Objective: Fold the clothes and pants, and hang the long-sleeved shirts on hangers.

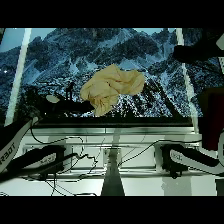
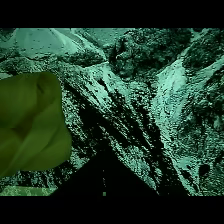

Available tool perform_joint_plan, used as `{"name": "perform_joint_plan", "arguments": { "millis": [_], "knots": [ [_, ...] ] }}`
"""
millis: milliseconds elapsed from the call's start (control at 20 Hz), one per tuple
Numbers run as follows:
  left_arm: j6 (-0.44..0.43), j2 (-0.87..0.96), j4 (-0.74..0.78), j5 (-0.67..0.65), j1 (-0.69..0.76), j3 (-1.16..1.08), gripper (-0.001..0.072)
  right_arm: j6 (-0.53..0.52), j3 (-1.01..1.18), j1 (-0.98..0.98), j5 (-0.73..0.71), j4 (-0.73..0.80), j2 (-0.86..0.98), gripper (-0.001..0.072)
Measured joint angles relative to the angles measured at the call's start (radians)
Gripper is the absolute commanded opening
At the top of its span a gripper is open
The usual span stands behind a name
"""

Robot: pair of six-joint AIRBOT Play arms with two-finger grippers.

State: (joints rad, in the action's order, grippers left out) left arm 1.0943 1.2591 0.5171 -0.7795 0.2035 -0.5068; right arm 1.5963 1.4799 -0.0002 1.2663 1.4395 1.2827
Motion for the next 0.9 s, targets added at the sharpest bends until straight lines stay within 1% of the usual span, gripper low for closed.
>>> {"name": "perform_joint_plan", "arguments": {
  "millis": [100,200,300,450,500,600,650,750,900],
  "knots": [
    [-0.012,0.005,-0.019,0.025,0.001,-0.009,0.0015,-0.007,-0.001,0.0,-0.001,-0.023,0.054,0.001],
    [-0.022,-0.003,-0.026,0.032,-0.013,-0.03,0.0015,-0.042,-0.002,0.0,0.006,-0.038,0.111,0.0011],
    [-0.029,-0.029,0.0,0.015,-0.039,-0.07,0.0015,-0.122,-0.002,0.0,0.017,-0.079,0.166,0.0011],
    [-0.032,-0.109,0.118,-0.067,-0.095,-0.159,0.0015,-0.28,-0.002,0.0,0.022,-0.207,0.24,0.0022],
    [-0.03,-0.144,0.171,-0.095,-0.116,-0.189,0.0015,-0.315,-0.002,0.0,0.015,-0.243,0.261,0.0087],
    [-0.016,-0.227,0.286,-0.135,-0.159,-0.246,0.0015,-0.367,-0.002,0.0,-0.011,-0.294,0.303,0.0528],
    [-0.005,-0.273,0.343,-0.142,-0.181,-0.266,0.0015,-0.381,-0.002,0.0,-0.021,-0.314,0.327,0.0559],
    [0.003,-0.343,0.425,-0.146,-0.212,-0.29,0.0016,-0.391,-0.002,0.0,-0.044,-0.356,0.374,0.0559],
    [0.007,-0.391,0.505,-0.15,-0.233,-0.304,0.0016,-0.377,-0.002,0.0,-0.087,-0.429,0.449,0.0559]
  ]
}}
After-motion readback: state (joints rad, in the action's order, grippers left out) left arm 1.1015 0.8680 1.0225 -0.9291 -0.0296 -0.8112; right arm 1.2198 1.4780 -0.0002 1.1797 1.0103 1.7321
